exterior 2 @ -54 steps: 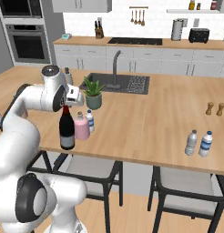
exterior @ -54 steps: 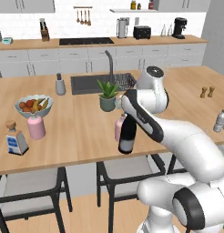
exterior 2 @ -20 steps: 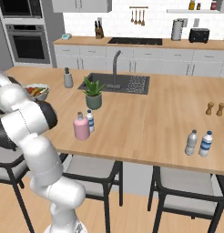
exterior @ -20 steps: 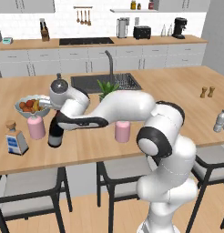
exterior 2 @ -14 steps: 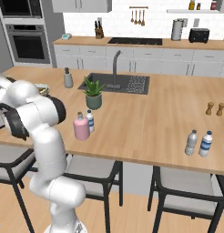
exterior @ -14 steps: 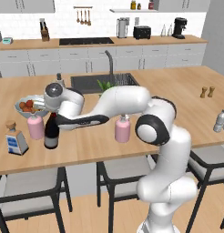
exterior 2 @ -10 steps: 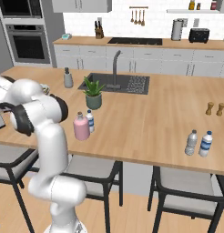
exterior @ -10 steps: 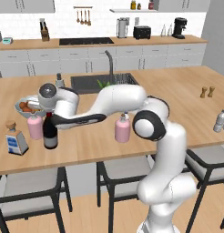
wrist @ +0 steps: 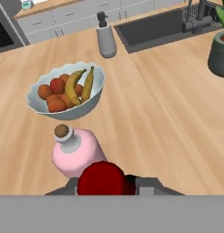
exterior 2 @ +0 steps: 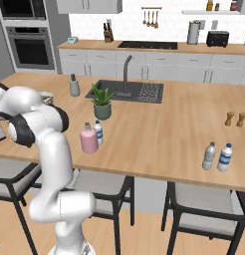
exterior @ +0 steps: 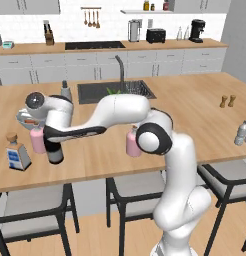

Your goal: Move the plastic bottles in the middle to the plastics group, and the glass bottles in the middle to the glass group.

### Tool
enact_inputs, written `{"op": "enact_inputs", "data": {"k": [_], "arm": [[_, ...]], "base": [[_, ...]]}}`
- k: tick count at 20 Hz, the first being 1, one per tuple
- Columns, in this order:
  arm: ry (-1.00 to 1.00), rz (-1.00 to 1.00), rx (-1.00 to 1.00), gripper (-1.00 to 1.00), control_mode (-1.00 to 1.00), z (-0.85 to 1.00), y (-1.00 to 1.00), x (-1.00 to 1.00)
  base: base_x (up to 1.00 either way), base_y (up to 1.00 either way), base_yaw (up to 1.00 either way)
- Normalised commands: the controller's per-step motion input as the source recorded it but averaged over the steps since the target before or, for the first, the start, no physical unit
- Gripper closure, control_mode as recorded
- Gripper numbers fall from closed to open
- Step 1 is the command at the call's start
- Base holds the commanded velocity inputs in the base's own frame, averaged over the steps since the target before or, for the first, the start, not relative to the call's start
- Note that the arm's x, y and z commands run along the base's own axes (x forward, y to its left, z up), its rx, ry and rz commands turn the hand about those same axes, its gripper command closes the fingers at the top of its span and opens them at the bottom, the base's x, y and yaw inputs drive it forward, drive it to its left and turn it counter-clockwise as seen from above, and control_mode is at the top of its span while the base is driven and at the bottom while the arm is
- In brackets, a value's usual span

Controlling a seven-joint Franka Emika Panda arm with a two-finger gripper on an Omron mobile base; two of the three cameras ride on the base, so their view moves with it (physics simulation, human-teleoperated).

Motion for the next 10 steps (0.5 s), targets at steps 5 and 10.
{"op": "enact_inputs", "data": {"k": [5,10], "arm": [[0.0,0.0,0.0,-1.0,-1.0,-0.13,-0.15,-0.01],[0.0,0.0,0.07,-1.0,-1.0,0.22,-0.1,0.03]], "base": [[0.0,0.0,0.0],[0.0,0.0,0.0]]}}
